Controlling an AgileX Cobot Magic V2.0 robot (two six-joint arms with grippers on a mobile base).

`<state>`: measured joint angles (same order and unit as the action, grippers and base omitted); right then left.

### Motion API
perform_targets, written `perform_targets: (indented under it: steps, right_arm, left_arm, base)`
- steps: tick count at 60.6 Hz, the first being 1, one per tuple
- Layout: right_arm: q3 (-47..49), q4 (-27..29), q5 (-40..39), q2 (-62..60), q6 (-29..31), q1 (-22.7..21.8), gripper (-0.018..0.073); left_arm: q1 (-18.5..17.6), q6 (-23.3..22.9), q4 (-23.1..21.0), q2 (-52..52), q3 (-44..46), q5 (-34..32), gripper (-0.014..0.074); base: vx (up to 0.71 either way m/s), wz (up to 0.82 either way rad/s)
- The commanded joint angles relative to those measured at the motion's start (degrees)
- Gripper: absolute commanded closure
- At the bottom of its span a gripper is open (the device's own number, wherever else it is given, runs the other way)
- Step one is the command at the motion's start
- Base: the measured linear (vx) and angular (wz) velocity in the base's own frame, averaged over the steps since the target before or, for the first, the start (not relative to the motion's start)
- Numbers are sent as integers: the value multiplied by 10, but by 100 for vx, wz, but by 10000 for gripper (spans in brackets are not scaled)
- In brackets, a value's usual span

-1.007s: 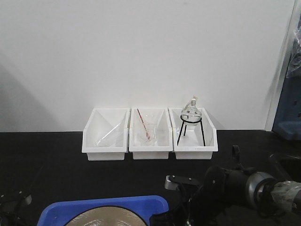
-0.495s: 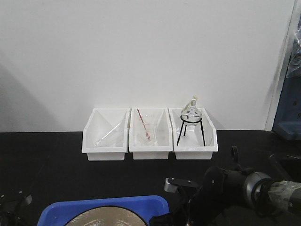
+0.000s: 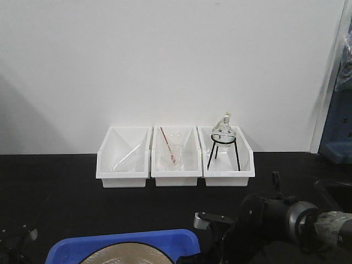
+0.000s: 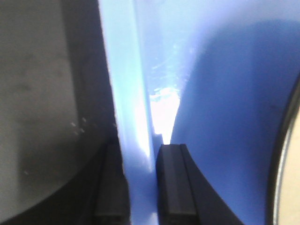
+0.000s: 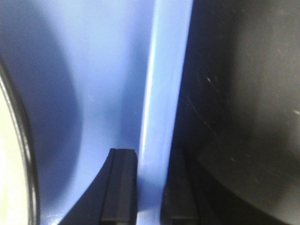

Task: Place disk in tray to left cabinet
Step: 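Grip both short edges of the blue tray and lift it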

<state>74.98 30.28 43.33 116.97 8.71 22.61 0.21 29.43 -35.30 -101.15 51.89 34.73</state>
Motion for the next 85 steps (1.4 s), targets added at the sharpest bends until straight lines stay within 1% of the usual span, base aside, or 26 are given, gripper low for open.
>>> perform_targets:
  steps: [1, 5, 10, 20, 31, 39, 45, 53, 57, 64, 69, 75, 85]
  right_arm:
    - [9, 40, 8, -36, 3, 2, 570]
    - [9, 52, 8, -42, 1, 1, 568]
    - [9, 57, 11, -52, -1, 1, 568]
    - [9, 60, 23, -80, -28, -8, 564]
    - [9, 69, 44, -121, -45, -39, 564]
    - [9, 103, 82, -144, -41, -64, 564]
    - [17, 115, 103, -156, -39, -81, 564]
    - [63, 116, 149, -161, -42, -101, 564]
    - [86, 116, 172, -161, -45, -102, 564]
    - [129, 118, 186, -161, -60, -102, 564]
    - [154, 118, 188, -161, -81, -102, 564]
    - [179, 118, 204, -161, -87, -102, 564]
    - [217, 117, 234, -161, -120, -102, 564]
  left_arm:
    - [-6, 0, -41, 23, 31, 60, 560]
    - [-6, -3, -48, 23, 49, 80, 601]
    - [-6, -12, -61, 23, 76, 105, 605]
    - [-6, -78, -64, 23, 126, 151, 598]
    - [-6, -123, -65, 23, 167, 208, 597]
    - [-6, -159, -65, 23, 198, 251, 597]
    - [-6, -184, -65, 23, 223, 282, 597]
    - [-6, -207, -76, 23, 256, 310, 597]
    - [-6, -215, -88, 23, 273, 321, 597]
    - [-6, -229, -104, 23, 308, 349, 597]
    - [-6, -246, -104, 23, 339, 367, 597]
    - [-6, -263, -103, 23, 375, 372, 597]
    - [-6, -294, -104, 23, 408, 372, 597]
  base:
    - [0, 0]
    - [0, 0]
    - [0, 0]
    - [0, 0]
    - [0, 0]
    - [0, 0]
    - [0, 0]
    - [0, 0]
    - [0, 0]
    - [0, 0]
    - [0, 0]
    - [0, 0]
    - [0, 0]
